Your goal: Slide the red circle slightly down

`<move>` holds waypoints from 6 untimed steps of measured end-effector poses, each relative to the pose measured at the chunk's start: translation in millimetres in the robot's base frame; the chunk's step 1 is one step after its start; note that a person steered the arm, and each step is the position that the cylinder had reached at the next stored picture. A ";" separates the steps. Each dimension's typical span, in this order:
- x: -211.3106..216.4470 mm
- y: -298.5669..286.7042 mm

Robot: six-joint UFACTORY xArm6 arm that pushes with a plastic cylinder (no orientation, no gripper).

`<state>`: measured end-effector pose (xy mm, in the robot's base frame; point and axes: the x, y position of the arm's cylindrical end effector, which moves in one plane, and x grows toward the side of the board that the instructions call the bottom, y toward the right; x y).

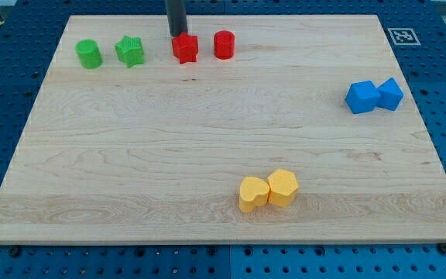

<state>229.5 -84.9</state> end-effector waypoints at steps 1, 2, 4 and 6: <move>-7.3 36.4; -7.2 79.9; 4.8 86.4; 35.4 82.7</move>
